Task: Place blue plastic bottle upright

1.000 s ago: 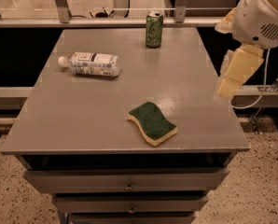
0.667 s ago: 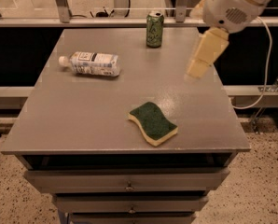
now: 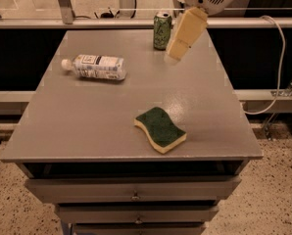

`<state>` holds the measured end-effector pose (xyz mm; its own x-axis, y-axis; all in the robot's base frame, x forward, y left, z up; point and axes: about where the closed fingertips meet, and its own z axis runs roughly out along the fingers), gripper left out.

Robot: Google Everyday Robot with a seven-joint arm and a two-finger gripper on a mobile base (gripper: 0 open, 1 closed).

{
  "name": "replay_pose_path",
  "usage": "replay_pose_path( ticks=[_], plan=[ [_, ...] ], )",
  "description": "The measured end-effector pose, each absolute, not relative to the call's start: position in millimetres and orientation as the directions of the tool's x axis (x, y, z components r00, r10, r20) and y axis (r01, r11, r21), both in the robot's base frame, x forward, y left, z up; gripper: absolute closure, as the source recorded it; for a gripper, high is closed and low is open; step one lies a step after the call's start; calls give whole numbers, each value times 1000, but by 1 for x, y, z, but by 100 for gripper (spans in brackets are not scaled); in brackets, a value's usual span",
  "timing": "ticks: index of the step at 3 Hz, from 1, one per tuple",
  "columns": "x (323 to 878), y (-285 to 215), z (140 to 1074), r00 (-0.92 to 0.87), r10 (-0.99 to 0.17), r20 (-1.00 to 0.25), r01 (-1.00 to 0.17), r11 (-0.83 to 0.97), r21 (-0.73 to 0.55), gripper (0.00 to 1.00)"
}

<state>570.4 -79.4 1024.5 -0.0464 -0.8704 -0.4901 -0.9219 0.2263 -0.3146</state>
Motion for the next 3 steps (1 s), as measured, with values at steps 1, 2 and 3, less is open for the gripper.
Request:
replay_pose_path(
  ticks=[1,2,3],
  plan=[
    [605,-37,1007,-45,-849,-527,-921,240,-307,0],
    [640,15,985,-42,-823,-567,-928,243,-282,0],
    [668,79,961,-25,-802,-597,-945,214,-248,0]
  ],
)
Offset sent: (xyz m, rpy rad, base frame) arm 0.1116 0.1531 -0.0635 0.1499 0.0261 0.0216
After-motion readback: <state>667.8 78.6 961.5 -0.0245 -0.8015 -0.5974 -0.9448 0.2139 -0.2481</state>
